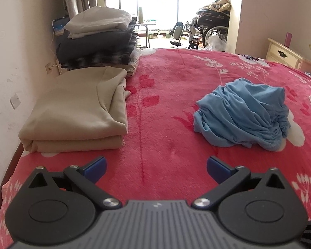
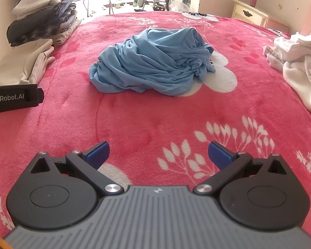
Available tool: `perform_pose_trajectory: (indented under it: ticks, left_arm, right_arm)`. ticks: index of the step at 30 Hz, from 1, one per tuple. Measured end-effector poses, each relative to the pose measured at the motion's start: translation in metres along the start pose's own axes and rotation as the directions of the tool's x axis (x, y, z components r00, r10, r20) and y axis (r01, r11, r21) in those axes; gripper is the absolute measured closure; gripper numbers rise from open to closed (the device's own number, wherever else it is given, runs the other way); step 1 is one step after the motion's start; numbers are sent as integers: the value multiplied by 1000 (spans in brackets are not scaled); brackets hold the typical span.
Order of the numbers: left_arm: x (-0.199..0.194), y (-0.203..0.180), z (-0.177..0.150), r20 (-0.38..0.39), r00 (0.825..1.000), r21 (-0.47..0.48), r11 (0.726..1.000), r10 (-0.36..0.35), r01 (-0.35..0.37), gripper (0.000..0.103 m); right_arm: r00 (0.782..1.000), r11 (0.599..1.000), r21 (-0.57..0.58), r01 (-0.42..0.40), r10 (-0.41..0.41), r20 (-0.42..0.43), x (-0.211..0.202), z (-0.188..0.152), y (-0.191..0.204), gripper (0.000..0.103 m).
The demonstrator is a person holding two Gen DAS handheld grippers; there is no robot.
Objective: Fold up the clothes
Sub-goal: 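Move both grippers toward the crumpled light-blue T-shirt on the bed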
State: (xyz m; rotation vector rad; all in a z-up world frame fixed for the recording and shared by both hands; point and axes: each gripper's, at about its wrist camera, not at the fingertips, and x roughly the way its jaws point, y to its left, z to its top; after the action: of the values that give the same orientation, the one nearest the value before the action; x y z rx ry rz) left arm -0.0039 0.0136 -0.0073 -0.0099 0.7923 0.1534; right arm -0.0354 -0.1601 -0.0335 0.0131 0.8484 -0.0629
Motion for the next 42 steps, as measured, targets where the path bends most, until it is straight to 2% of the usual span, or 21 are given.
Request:
perform_pose_trajectory:
  ticks: [14, 17, 22, 27, 30, 32, 36, 38, 39, 42]
  left_arm:
    - [1, -4, -1, -18, 1000, 12, 1000, -11, 12, 0]
    - [2, -3, -2, -20, 1000, 11, 1000, -14, 14, 0]
    - [0, 2, -1, -8, 999, -21, 999, -44, 44, 0]
    - [-20, 15, 18, 149, 985, -90, 990, -91, 105, 0]
    - [-26, 18, 39, 188, 980, -56, 996, -64, 76, 0]
    - [-26, 19, 52, 187, 981, -23, 998, -56, 61, 0]
    - [-21, 12, 71, 176, 981, 67, 995, -85, 74, 0]
    - [-16, 7, 76, 160, 981, 99, 991, -106, 91, 0]
    - [-11, 4, 76, 145, 982, 94, 989, -123, 110, 0]
    - [4, -5, 72, 104, 981, 63, 985, -164, 158, 0]
  right_arm:
    - [1000, 1000, 0, 2, -2, 3, 4, 0, 3, 1]
    - [998, 1000, 23, -17, 16, 66, 2, -1, 1, 1]
    - [997, 1000, 24, -16, 14, 71, 1, -1, 0, 1]
    - [996, 1000, 23, -21, 19, 82, 0, -2, -2, 1]
    - [994, 999, 35, -32, 28, 106, -4, -1, -6, 1]
    - [992, 998, 43, -35, 30, 121, -7, 0, -9, 1]
    - [976, 997, 62, -48, 33, 217, -24, 3, -17, 1]
    - [956, 996, 72, -53, 30, 293, -34, 3, -23, 1]
    - [945, 995, 74, -59, 32, 324, -37, 3, -26, 1]
    - [934, 997, 53, -64, 42, 355, -39, 5, -37, 1]
